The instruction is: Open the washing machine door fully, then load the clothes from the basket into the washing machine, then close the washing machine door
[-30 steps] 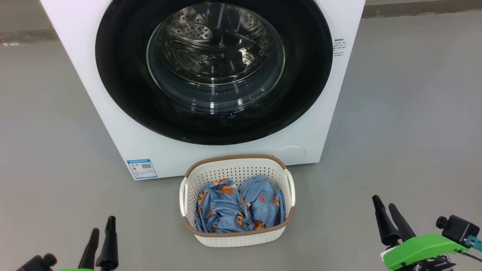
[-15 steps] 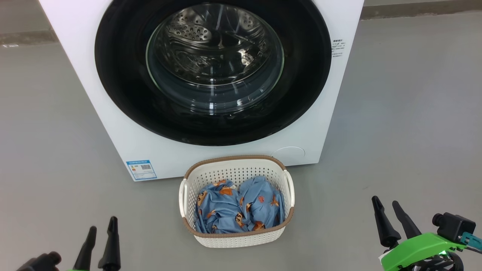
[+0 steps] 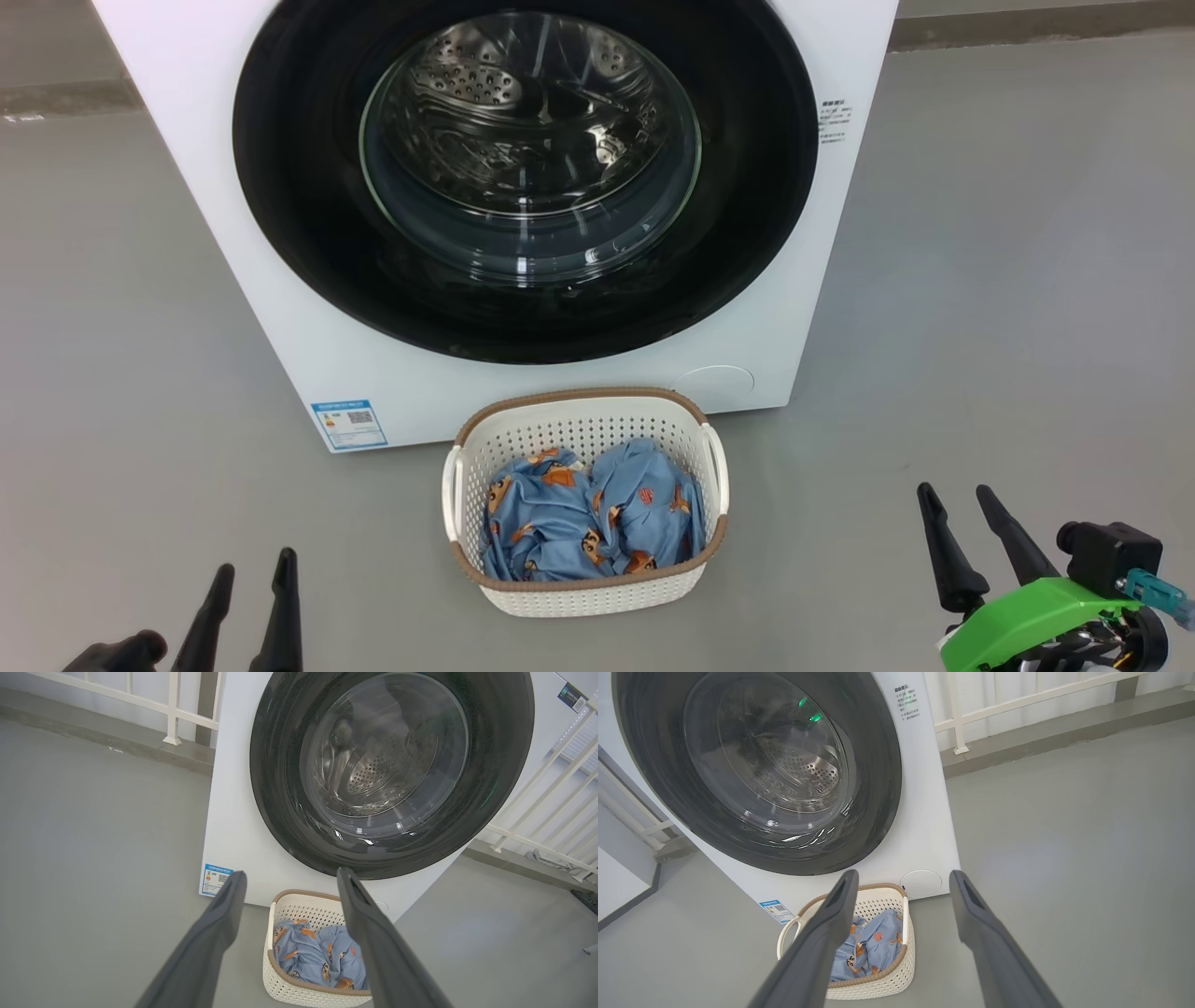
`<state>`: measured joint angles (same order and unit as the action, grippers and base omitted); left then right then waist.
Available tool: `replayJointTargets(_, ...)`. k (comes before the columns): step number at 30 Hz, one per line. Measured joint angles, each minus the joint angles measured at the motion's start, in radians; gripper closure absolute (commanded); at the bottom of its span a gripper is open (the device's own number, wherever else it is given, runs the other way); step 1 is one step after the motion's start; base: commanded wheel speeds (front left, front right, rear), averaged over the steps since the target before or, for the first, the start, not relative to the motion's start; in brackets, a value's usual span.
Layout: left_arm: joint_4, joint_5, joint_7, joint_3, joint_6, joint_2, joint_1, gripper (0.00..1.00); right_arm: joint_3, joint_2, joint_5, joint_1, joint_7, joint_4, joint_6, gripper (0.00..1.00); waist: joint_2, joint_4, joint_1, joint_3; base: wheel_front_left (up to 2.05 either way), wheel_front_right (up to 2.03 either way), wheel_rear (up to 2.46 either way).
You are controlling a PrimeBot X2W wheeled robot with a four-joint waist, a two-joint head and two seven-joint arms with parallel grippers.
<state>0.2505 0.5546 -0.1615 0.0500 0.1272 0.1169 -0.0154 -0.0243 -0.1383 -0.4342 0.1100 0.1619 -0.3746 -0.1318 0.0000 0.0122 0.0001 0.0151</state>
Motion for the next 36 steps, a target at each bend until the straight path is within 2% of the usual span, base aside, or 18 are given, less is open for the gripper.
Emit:
replayJointTargets(24, -0.03, -0.289, -0.066, -0.019, 0.0, 0.001, -0.006, 0.0, -0.001, -0.019, 0.274, 0.04, 0.066, 0.008, 0.0, 0.0, 0.0, 0.002, -0.0001, 0.001, 0.0, 0.0, 0.0)
replayJointTargets(32, -0.033, -0.395, -0.088, -0.058, 0.0, -0.008, -0.02, 0.0, -0.049, -0.015, 0.374, 0.041, 0.088, 0.009, 0.0, 0.0, 0.0, 0.006, 0.0, 0.001, 0.0, 0.0, 0.0)
replayJointTargets(36, -0.028, -0.403, -0.088, -0.081, -0.001, -0.024, -0.02, 0.0, -0.078, -0.004, 0.384, 0.041, 0.088, 0.011, 0.0, 0.0, 0.0, 0.007, 0.0, 0.002, 0.0, 0.0, 0.0)
